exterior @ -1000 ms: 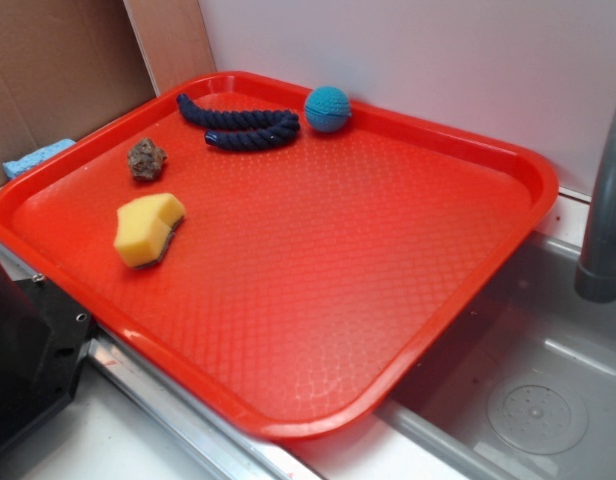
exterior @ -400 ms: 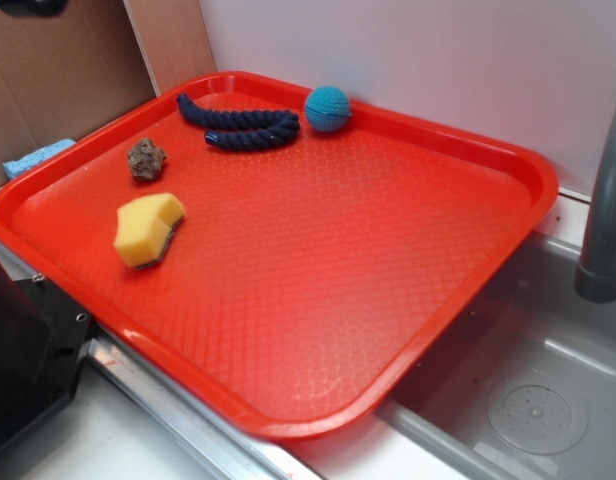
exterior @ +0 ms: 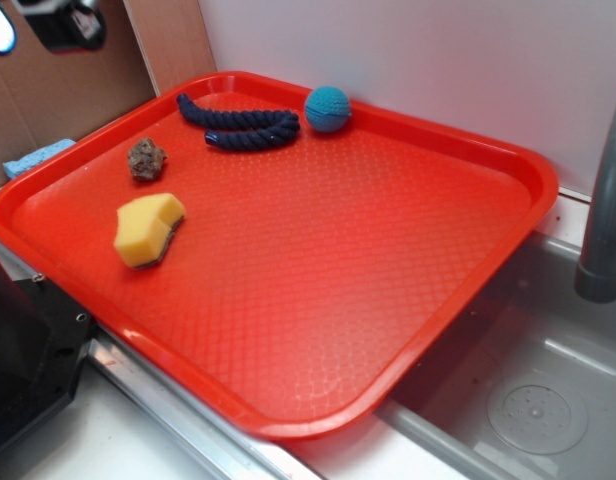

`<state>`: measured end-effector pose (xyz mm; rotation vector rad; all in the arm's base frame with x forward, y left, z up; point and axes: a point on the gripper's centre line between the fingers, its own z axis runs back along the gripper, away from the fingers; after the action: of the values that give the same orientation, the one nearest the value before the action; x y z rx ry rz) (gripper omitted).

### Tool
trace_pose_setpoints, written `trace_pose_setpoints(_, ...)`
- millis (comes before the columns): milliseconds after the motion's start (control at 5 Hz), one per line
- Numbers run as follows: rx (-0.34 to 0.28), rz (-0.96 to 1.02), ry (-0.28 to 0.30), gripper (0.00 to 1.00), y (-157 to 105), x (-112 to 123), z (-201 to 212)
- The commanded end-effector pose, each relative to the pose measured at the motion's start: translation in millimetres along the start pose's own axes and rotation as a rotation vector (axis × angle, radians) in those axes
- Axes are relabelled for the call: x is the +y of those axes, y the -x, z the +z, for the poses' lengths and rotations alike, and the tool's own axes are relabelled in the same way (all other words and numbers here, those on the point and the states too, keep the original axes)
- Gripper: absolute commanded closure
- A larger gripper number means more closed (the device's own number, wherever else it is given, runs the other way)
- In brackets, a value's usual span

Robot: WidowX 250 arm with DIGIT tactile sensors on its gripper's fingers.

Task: Grab the rock.

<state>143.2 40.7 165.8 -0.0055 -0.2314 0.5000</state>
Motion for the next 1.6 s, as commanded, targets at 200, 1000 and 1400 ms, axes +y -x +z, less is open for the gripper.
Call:
trace_pose_setpoints(200, -0.146, 0.387, -0.186, 0.00, -28, 33, -81)
trace_pose_setpoints(1000, -0.245, 0.468, -0.215, 0.33, -78, 33, -153)
trace_pose_setpoints(1400, -0.235, 0.503, -0.222, 1.00, -75, 35, -152)
